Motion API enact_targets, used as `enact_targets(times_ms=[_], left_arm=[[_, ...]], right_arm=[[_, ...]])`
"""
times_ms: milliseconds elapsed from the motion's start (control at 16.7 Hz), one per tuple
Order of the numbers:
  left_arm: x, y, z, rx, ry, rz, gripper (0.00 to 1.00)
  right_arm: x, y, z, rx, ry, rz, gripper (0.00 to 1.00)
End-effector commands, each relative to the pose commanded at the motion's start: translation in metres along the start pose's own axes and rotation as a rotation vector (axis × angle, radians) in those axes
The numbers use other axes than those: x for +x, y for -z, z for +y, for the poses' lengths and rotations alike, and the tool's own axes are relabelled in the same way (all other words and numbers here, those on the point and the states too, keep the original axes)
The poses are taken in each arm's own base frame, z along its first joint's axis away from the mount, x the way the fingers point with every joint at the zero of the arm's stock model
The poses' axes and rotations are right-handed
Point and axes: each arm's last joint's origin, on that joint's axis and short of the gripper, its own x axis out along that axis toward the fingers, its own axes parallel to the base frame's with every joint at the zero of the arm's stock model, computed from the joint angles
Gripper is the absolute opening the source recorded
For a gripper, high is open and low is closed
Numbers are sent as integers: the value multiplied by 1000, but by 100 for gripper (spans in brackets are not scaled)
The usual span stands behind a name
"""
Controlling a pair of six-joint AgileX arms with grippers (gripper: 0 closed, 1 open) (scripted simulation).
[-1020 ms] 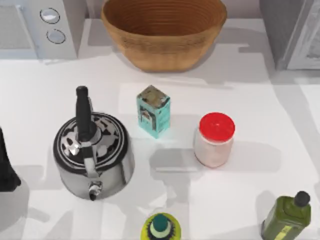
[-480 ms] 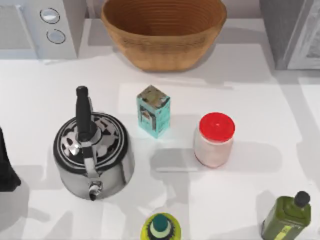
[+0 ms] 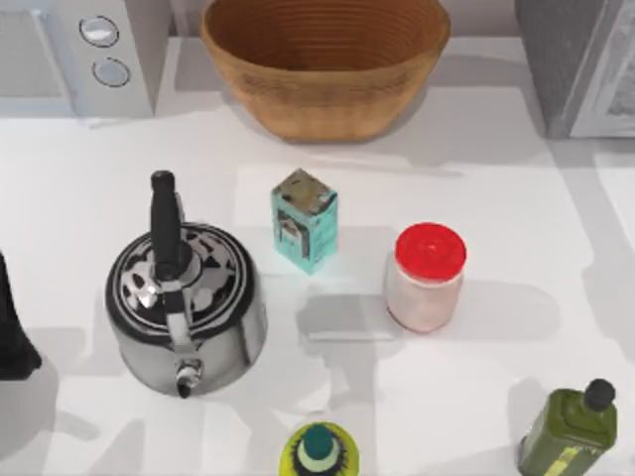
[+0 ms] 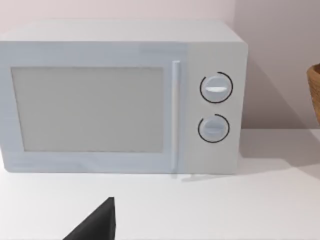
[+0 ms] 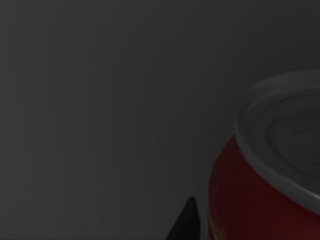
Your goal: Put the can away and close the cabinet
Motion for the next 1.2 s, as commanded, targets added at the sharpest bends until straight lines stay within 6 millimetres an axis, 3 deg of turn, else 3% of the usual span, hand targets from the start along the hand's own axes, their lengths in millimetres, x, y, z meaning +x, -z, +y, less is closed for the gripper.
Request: enact_targets(times_ms=[780,1200], left_arm=[[0,0,0,0,0,0,100],[0,0,0,0,0,0,100]], right_arm=[[0,0,0,0,0,0,98],[0,0,0,0,0,0,100]])
